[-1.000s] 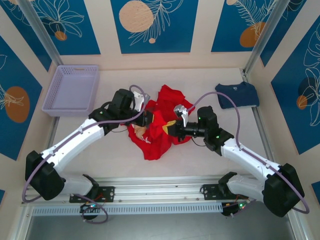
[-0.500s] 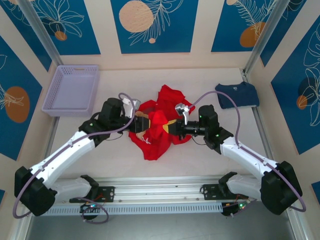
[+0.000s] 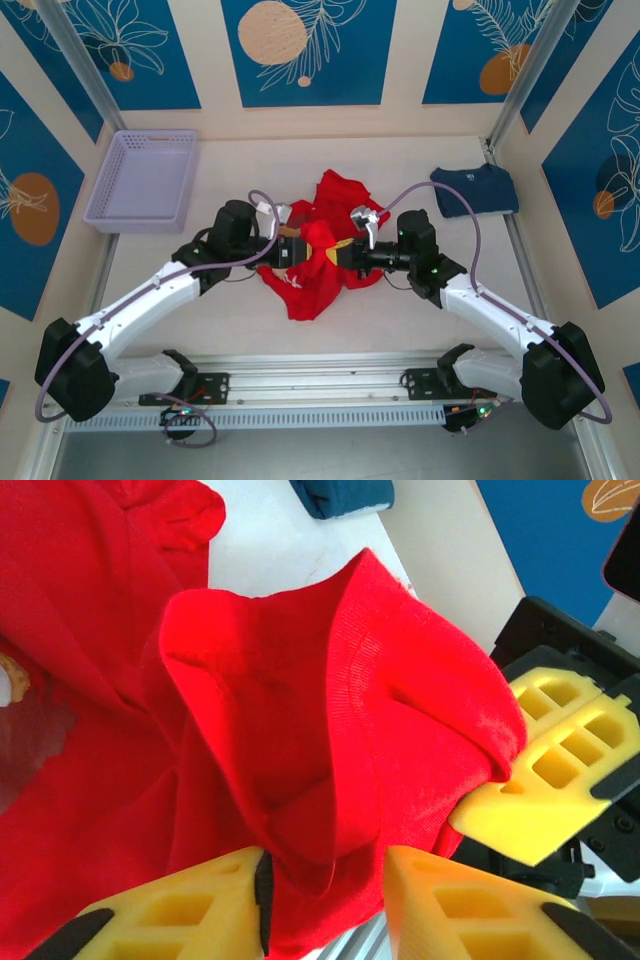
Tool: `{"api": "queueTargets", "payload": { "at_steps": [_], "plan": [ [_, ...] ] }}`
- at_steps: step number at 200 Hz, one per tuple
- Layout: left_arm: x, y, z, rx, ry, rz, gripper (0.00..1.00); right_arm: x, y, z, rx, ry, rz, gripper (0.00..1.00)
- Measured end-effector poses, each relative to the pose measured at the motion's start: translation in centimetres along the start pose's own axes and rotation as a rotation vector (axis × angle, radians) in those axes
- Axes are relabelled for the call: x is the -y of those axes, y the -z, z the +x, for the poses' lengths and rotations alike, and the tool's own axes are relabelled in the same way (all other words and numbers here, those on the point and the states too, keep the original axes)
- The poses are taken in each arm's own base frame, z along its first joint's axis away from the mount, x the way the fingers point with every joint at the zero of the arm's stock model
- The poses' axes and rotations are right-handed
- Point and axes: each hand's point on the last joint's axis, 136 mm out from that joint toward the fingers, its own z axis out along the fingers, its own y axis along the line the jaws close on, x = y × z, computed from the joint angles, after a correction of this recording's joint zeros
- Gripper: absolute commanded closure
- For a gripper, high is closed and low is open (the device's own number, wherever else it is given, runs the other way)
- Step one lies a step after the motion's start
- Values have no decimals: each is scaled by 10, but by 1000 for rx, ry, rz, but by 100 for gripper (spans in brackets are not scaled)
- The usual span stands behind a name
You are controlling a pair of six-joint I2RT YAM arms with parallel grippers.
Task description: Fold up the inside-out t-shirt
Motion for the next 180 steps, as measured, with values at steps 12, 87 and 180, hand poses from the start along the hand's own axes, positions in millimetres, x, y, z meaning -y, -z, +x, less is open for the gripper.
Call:
{"api": "queueTargets", "payload": {
  "at_steps": [12,87,180],
  "plan": [
    [0,-2,1,-6,2,4,73,1,0,0,1,0,3,100],
    [-9,-6,7,-35,-9,-27,100,7,1,2,-2,-8,36,100],
    [-2,57,-32,114,-33,1,100,16,29,4,-5,59,172,100]
  ]
}}
